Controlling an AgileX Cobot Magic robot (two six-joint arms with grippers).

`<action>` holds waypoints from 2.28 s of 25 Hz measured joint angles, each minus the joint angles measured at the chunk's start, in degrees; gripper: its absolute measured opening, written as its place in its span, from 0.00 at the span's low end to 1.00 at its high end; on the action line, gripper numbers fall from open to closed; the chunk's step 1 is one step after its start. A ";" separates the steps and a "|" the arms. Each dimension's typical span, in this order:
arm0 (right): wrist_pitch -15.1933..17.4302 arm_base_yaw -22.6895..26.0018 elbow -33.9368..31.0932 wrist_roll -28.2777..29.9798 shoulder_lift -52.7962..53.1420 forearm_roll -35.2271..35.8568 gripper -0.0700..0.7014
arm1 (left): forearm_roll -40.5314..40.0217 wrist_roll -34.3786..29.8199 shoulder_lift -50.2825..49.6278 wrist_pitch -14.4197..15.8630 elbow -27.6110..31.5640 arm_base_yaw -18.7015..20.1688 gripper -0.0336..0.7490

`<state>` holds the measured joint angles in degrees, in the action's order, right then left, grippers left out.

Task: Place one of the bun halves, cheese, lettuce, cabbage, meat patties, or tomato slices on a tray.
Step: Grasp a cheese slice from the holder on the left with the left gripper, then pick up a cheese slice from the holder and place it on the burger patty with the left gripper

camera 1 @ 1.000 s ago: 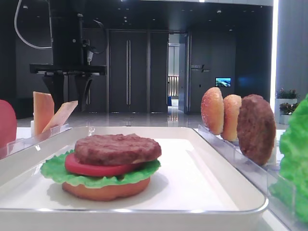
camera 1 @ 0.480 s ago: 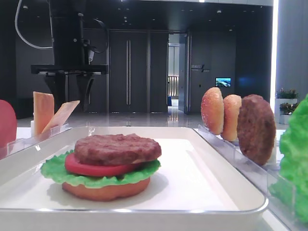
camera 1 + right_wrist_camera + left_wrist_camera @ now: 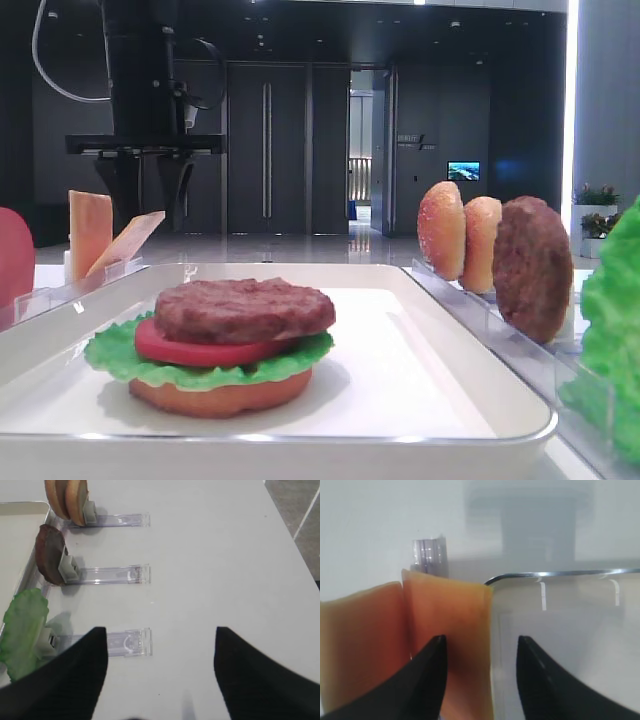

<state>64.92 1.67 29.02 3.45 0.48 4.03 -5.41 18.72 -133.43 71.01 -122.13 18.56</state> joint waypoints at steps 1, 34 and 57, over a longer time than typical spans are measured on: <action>0.00 0.00 0.00 0.00 0.00 0.00 0.66 | 0.00 0.00 0.00 0.00 0.00 0.00 0.48; 0.00 0.00 0.00 0.00 0.00 0.00 0.65 | 0.48 -0.13 -0.50 0.00 0.00 -0.54 0.31; 0.00 0.00 0.00 0.00 0.00 0.00 0.65 | 1.03 -1.21 0.21 0.20 -0.18 -0.59 0.08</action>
<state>64.92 1.67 29.02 3.45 0.48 4.03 -4.39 17.51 -133.22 71.21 -122.31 17.97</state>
